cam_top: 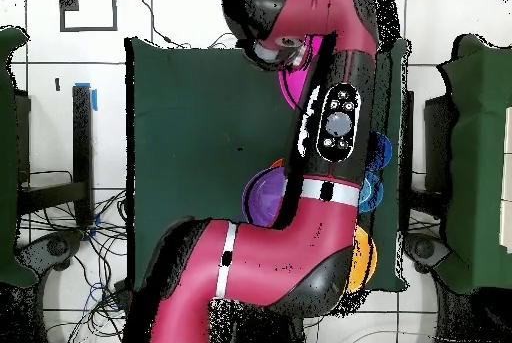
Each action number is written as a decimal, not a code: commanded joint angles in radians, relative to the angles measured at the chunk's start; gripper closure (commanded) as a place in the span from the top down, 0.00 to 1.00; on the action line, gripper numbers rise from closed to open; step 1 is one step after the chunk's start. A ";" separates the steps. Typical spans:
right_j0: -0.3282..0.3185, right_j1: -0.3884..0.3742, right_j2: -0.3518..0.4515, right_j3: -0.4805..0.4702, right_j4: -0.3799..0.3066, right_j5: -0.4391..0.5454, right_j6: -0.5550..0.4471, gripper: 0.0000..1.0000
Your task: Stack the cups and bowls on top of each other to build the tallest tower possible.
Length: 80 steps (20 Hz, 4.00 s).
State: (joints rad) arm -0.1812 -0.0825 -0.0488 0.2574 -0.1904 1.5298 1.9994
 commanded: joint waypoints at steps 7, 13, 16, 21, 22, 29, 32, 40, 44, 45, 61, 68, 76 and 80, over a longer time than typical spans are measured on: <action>0.069 -0.150 -0.008 -0.017 0.003 0.226 -0.252 0.00; 0.092 -0.216 -0.058 -0.006 -0.006 0.286 -0.245 0.00; 0.105 -0.266 -0.080 0.067 -0.001 0.279 -0.227 0.00; 0.123 -0.348 -0.088 0.217 0.016 0.204 -0.169 0.00; 0.129 -0.371 -0.088 0.260 0.025 0.192 -0.150 0.00; 0.151 -0.560 -0.106 0.528 0.076 0.117 -0.124 0.00; 0.145 -0.620 -0.102 0.626 0.094 0.068 -0.131 0.00; 0.146 -0.771 -0.098 0.985 0.129 -0.203 -0.115 0.00; 0.148 -0.840 -0.102 1.124 0.133 -0.295 -0.115 0.00; 0.149 -0.857 -0.103 1.155 0.133 -0.315 -0.115 0.00; 0.143 -1.007 -0.077 1.470 0.137 -0.524 -0.087 0.00; 0.139 -1.042 -0.067 1.561 0.138 -0.586 -0.084 0.00; 0.150 -1.071 -0.064 1.651 0.141 -0.654 -0.050 0.00; 0.153 -1.075 -0.062 1.679 0.134 -0.686 -0.034 0.00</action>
State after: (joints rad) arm -0.0397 -1.1564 -0.1881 1.7983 -0.0426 0.9155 1.9994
